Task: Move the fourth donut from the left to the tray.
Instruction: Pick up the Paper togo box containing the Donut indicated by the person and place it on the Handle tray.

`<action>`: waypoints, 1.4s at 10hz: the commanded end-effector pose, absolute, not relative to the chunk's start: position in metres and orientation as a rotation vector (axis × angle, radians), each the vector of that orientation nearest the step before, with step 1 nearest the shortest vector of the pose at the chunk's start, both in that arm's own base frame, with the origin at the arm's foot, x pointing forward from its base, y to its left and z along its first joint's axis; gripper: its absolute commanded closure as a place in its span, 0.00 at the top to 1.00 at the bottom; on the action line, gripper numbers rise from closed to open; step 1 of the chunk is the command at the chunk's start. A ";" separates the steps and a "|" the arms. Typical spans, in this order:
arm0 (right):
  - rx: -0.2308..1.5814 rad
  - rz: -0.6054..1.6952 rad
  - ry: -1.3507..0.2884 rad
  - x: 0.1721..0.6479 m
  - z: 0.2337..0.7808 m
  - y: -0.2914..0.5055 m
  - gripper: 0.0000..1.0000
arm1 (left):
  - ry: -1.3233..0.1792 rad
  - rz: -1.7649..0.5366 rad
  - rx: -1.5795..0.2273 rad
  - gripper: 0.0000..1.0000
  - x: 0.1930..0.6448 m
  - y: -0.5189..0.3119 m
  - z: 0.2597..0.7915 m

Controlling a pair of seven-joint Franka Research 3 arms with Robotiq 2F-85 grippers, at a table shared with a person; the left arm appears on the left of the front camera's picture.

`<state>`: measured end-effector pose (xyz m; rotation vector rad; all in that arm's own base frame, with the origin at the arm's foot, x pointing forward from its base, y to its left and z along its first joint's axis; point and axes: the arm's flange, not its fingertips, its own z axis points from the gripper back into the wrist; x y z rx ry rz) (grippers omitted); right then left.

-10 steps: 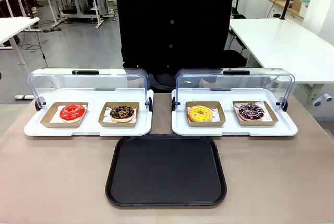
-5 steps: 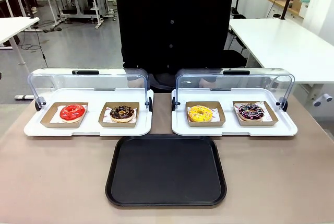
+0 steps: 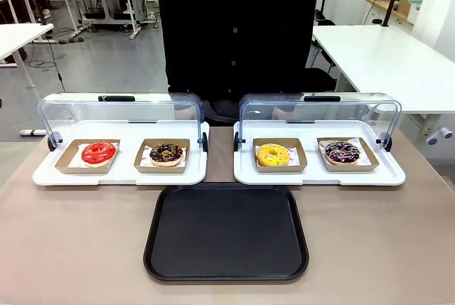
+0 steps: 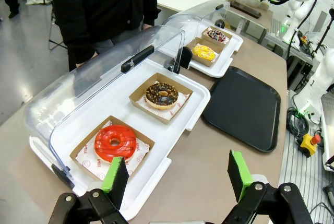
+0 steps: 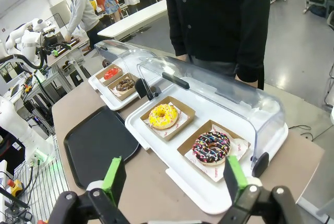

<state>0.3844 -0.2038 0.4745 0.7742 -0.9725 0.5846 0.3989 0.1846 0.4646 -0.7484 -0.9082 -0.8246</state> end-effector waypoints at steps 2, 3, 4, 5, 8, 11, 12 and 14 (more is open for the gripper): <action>0.776 0.599 -1.013 0.388 0.475 -0.204 1.00 | -0.922 -0.842 -0.754 1.00 0.397 0.185 0.465; 0.776 0.599 -1.013 0.388 0.475 -0.204 1.00 | -0.922 -0.842 -0.754 1.00 0.397 0.185 0.465; 0.776 0.599 -1.013 0.388 0.475 -0.204 1.00 | -0.922 -0.842 -0.754 1.00 0.397 0.185 0.465; 0.776 0.599 -1.013 0.388 0.475 -0.204 1.00 | -0.922 -0.842 -0.754 1.00 0.397 0.185 0.465; 0.776 0.599 -1.013 0.388 0.475 -0.204 1.00 | -0.922 -0.842 -0.754 1.00 0.397 0.185 0.465; 0.776 0.599 -1.013 0.388 0.475 -0.204 1.00 | -0.922 -0.842 -0.754 1.00 0.397 0.185 0.465; 0.776 0.599 -1.013 0.388 0.475 -0.204 1.00 | -0.922 -0.842 -0.754 1.00 0.397 0.185 0.465; 0.776 0.599 -1.013 0.388 0.475 -0.204 1.00 | -0.922 -0.842 -0.754 1.00 0.397 0.185 0.465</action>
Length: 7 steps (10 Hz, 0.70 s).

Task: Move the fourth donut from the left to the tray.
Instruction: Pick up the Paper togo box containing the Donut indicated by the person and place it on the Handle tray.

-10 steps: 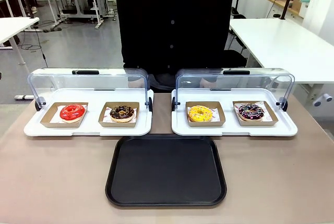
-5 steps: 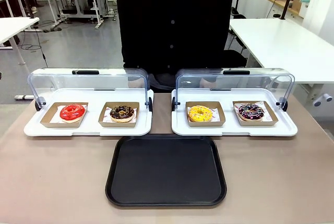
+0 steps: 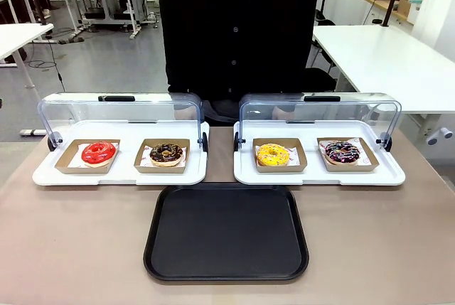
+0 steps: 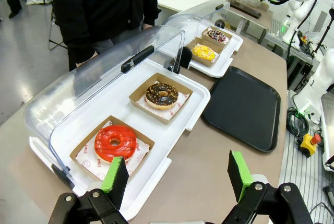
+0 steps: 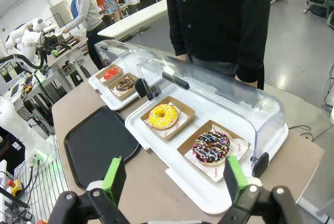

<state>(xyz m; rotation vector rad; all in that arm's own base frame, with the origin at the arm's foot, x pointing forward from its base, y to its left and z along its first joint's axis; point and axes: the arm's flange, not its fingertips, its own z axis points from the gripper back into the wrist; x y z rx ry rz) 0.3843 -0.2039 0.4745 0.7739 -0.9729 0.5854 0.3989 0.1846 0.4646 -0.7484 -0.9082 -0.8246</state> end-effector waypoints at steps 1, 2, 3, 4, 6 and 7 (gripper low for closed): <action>0.776 0.599 -1.013 0.388 0.475 -0.204 1.00 | -0.922 -0.842 -0.754 1.00 0.397 0.185 0.465; 0.776 0.599 -1.013 0.388 0.475 -0.204 1.00 | -0.922 -0.842 -0.754 1.00 0.397 0.185 0.465; 0.776 0.599 -1.013 0.388 0.475 -0.204 1.00 | -0.922 -0.842 -0.754 1.00 0.397 0.185 0.465; 0.776 0.599 -1.013 0.388 0.475 -0.204 1.00 | -0.922 -0.842 -0.754 1.00 0.397 0.185 0.465; 0.776 0.599 -1.013 0.388 0.475 -0.204 1.00 | -0.922 -0.842 -0.754 1.00 0.397 0.185 0.465; 0.776 0.599 -1.013 0.388 0.475 -0.204 1.00 | -0.922 -0.842 -0.754 1.00 0.397 0.185 0.465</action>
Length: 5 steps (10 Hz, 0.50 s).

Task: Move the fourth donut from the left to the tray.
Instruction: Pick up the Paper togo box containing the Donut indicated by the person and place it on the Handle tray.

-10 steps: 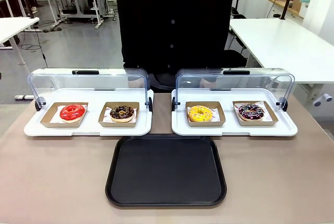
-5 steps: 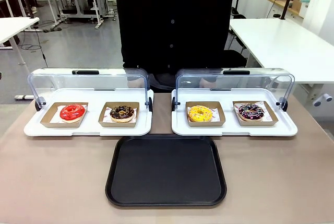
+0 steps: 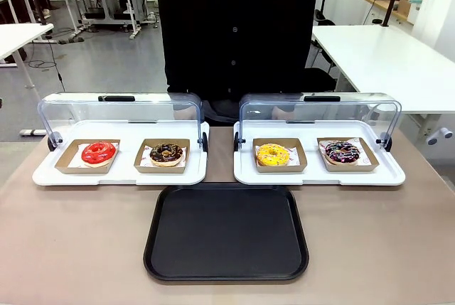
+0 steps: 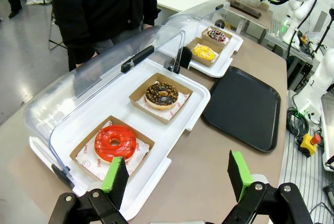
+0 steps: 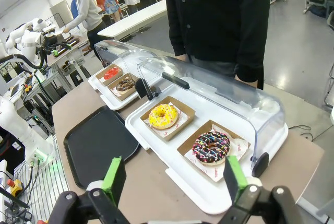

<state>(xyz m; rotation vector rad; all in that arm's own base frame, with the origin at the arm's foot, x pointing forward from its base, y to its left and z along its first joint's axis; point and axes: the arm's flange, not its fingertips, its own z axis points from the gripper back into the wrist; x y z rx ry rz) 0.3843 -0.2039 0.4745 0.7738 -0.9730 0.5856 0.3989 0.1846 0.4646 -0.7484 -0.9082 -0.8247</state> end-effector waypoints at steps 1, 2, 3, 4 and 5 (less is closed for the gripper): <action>0.776 0.599 -1.013 0.388 0.475 -0.204 1.00 | -0.922 -0.842 -0.754 1.00 0.397 0.185 0.465; 0.776 0.599 -1.013 0.388 0.475 -0.204 1.00 | -0.922 -0.842 -0.754 1.00 0.397 0.185 0.465; 0.776 0.599 -1.013 0.388 0.475 -0.204 1.00 | -0.922 -0.842 -0.754 1.00 0.397 0.185 0.465; 0.776 0.599 -1.013 0.388 0.475 -0.204 1.00 | -0.922 -0.842 -0.754 1.00 0.397 0.185 0.465; 0.776 0.599 -1.013 0.388 0.475 -0.204 1.00 | -0.922 -0.842 -0.754 1.00 0.397 0.185 0.465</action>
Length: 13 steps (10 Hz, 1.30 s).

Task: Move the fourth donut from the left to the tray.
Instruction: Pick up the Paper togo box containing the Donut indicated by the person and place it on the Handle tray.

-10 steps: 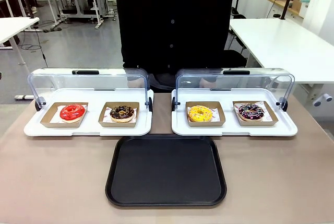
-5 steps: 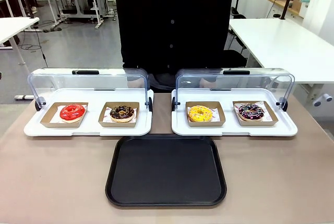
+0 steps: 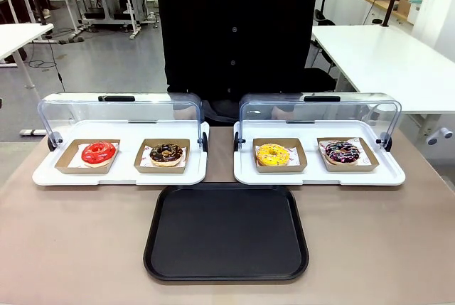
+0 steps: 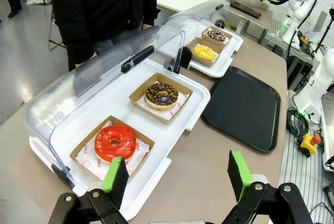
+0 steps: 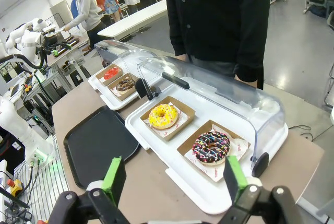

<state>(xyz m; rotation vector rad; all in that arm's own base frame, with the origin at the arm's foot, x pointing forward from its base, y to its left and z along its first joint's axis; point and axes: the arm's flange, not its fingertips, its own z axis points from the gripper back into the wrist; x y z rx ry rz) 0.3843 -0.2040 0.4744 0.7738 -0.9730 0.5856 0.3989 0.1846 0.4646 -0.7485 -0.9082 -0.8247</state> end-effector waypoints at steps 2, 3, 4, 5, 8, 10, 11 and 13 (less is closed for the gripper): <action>0.776 0.599 -1.013 0.388 0.475 -0.204 1.00 | -0.922 -0.842 -0.754 1.00 0.397 0.185 0.465; 0.776 0.599 -1.013 0.388 0.475 -0.204 1.00 | -0.922 -0.842 -0.754 1.00 0.397 0.185 0.465; 0.776 0.599 -1.013 0.388 0.475 -0.204 1.00 | -0.922 -0.842 -0.754 1.00 0.397 0.185 0.465; 0.776 0.599 -1.013 0.388 0.475 -0.204 1.00 | -0.922 -0.842 -0.754 1.00 0.397 0.185 0.465; 0.776 0.599 -1.013 0.388 0.475 -0.204 1.00 | -0.922 -0.842 -0.754 1.00 0.397 0.185 0.465; 0.776 0.599 -1.013 0.388 0.475 -0.204 1.00 | -0.922 -0.842 -0.754 1.00 0.397 0.185 0.465; 0.776 0.599 -1.013 0.388 0.475 -0.204 1.00 | -0.922 -0.842 -0.754 1.00 0.397 0.185 0.465; 0.776 0.599 -1.013 0.388 0.475 -0.204 1.00 | -0.922 -0.842 -0.754 1.00 0.397 0.185 0.465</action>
